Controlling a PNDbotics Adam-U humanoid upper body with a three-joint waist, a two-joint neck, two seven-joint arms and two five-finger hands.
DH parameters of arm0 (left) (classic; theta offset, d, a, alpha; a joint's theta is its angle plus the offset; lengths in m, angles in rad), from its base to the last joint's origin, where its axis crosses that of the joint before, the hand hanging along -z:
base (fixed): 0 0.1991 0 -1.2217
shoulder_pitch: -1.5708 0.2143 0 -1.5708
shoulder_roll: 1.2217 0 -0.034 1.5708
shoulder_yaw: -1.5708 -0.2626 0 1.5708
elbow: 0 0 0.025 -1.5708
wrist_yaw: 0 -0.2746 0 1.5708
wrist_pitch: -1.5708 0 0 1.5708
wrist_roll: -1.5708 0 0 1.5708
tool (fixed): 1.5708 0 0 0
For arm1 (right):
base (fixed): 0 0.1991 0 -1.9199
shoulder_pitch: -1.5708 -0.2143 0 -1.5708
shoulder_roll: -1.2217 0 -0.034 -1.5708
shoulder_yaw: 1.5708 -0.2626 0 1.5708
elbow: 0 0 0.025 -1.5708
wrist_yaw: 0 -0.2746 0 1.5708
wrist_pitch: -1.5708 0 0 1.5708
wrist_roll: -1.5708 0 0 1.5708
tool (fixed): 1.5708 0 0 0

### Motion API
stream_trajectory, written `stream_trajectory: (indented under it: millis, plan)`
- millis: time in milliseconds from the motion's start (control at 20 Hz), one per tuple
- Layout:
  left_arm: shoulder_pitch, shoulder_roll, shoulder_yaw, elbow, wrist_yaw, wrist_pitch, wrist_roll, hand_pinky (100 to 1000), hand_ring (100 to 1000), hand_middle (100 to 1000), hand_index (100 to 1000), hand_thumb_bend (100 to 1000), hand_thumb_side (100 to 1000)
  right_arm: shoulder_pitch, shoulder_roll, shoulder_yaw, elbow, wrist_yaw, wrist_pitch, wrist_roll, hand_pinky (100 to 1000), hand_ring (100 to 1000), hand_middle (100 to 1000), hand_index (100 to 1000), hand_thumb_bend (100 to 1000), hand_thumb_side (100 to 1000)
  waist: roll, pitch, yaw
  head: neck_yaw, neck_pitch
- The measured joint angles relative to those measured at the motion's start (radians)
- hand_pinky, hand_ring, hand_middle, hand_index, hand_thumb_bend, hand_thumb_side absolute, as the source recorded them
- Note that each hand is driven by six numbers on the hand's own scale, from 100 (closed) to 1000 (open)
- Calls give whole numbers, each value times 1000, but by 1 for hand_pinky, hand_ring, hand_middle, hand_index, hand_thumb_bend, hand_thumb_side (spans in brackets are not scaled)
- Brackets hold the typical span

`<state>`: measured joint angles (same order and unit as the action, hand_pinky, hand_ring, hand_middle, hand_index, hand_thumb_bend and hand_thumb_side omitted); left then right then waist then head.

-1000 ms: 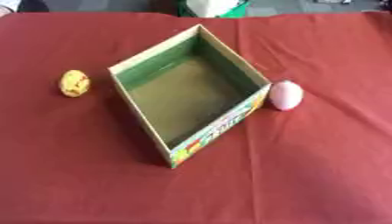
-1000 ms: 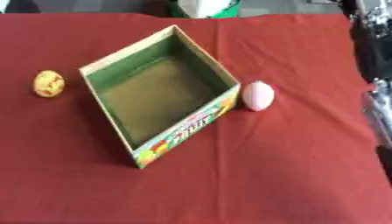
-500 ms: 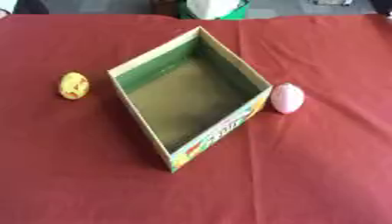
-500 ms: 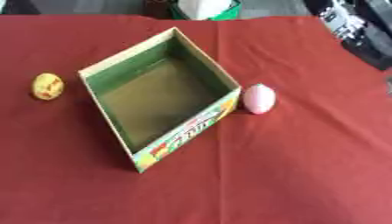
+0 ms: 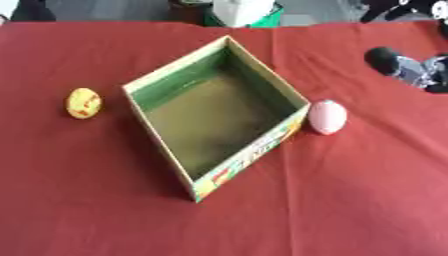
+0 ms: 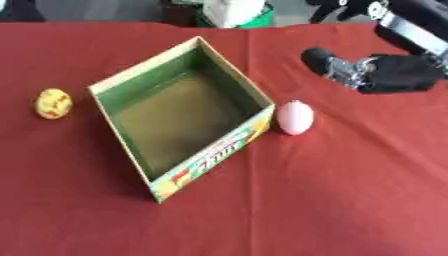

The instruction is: Pick up objects on the table and place them in the box.

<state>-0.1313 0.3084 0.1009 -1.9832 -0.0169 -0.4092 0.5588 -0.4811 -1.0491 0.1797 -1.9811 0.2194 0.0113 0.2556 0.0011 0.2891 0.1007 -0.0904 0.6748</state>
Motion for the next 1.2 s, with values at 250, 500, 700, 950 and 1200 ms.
stream_trajectory:
  millis: [250, 500, 700, 950, 1200]
  plan:
    - [0, 0, 0, 0, 3, 0, -1, 649, 652, 738, 779, 100, 908, -22, -21, 26, -2, 18, 14, 87, 827, 918, 771, 983, 452, 774, -3, 0, 4, -1, 0]
    - [-1, 0, -6, 0, 5, 1, -5, 649, 651, 738, 776, 100, 910, -44, -37, 55, -1, 45, 37, 162, 832, 941, 778, 1000, 505, 569, -3, 0, 6, -4, -3]
    - [-1, 0, -6, 0, 9, 2, -8, 649, 650, 738, 776, 100, 912, -66, -38, 81, 31, 45, 64, 224, 839, 955, 785, 1000, 512, 406, -4, 0, 10, -7, -3]
    - [-1, 0, -7, 0, 10, 3, -11, 649, 650, 738, 775, 100, 912, -94, -38, 104, 75, 43, 104, 285, 838, 959, 819, 1000, 506, 356, -4, 0, 10, -9, -3]
    - [-1, 0, -12, 0, 12, 5, -13, 648, 650, 738, 775, 100, 913, -134, -27, 130, 129, 68, 130, 317, 835, 962, 832, 1000, 514, 373, -4, 1, 11, -12, -3]
